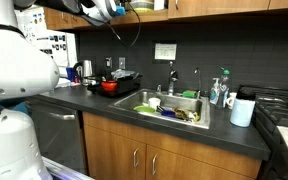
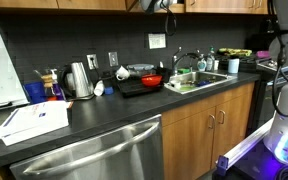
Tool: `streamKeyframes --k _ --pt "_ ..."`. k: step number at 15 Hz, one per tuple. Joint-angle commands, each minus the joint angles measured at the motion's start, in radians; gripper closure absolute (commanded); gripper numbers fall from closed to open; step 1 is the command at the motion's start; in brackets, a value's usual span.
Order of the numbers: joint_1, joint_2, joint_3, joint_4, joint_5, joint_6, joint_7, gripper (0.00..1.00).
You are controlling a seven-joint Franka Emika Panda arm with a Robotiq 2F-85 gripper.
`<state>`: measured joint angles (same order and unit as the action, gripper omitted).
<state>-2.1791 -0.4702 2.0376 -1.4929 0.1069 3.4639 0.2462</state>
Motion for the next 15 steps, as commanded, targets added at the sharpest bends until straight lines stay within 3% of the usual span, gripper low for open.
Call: streamKeyframes --k 1,8,15 --pt "-0.062 -0.043 -0.017 0.045 0.021 0.000 0.016 0.00" --pt "-0.052 -0.037 -0.040 0.022 0.032 0.003 0.016 0.00" --pt "-0.012 0.032 -0.001 -0.013 -0.009 0.004 0.008 0.00"
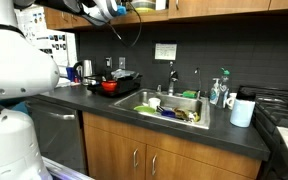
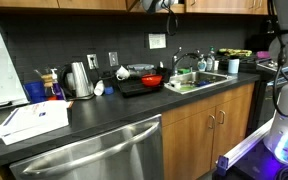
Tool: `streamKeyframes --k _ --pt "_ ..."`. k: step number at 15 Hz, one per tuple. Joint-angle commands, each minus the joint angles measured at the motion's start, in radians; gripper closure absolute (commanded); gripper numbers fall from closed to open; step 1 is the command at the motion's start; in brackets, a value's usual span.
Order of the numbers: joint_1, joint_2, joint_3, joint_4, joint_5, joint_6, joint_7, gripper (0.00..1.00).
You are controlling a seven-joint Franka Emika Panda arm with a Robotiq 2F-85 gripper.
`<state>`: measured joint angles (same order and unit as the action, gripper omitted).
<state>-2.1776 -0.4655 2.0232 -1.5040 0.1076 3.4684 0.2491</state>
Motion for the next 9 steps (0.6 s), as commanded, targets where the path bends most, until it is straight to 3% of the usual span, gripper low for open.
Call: streamKeyframes --k 1,9 --pt "-0.001 0.047 0.021 -0.015 -0.025 0.000 -0.003 0.00" --pt "0.109 0.105 -0.094 -0.071 -0.020 -0.007 -0.036 0.00"
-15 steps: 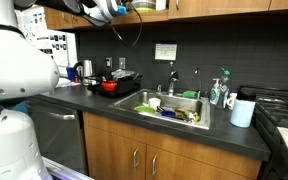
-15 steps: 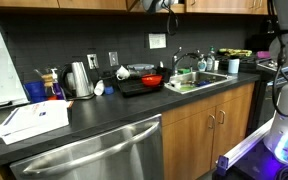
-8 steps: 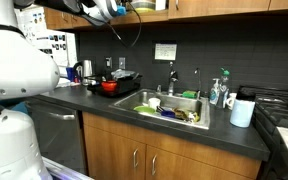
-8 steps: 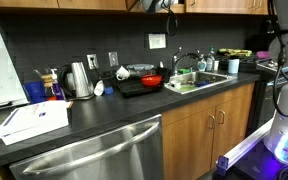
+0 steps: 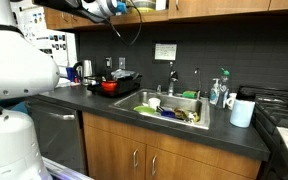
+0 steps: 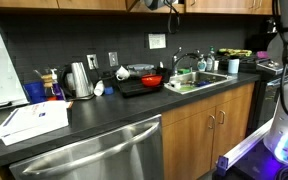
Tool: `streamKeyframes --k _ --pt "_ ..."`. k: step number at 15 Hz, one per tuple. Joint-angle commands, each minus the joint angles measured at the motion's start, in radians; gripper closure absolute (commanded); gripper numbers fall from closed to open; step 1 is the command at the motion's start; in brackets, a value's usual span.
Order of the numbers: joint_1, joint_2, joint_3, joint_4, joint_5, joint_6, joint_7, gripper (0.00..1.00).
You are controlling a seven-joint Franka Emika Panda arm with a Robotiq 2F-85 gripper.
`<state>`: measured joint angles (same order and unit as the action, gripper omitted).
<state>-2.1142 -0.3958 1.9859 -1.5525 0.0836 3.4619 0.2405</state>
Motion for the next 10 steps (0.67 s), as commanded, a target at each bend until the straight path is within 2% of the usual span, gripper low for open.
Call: streamKeyframes --k 1,5,10 --pt "0.061 0.037 -0.075 -0.026 0.008 0.000 -0.025 0.00" --pt "0.093 0.034 -0.139 -0.028 0.012 -0.004 -0.016 0.00" --pt "0.113 0.041 -0.166 -0.025 -0.003 -0.004 -0.015 0.00"
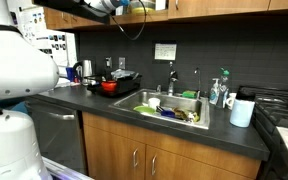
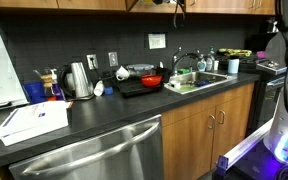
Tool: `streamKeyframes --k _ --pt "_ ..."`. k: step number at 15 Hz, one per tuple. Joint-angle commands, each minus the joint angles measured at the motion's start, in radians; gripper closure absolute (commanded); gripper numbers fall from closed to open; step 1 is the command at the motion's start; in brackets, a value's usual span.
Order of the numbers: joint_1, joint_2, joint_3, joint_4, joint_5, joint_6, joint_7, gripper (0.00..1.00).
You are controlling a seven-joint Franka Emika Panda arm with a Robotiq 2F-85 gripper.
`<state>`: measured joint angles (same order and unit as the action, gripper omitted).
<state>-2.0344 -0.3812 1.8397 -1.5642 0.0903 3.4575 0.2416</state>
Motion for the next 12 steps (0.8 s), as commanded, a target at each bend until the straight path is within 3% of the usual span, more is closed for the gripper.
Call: streamKeyframes --k 1,12 --pt "0.036 0.028 -0.022 -0.013 -0.011 0.000 -0.016 0.00" --pt "0.068 0.083 0.021 -0.033 -0.042 -0.001 -0.011 0.00"
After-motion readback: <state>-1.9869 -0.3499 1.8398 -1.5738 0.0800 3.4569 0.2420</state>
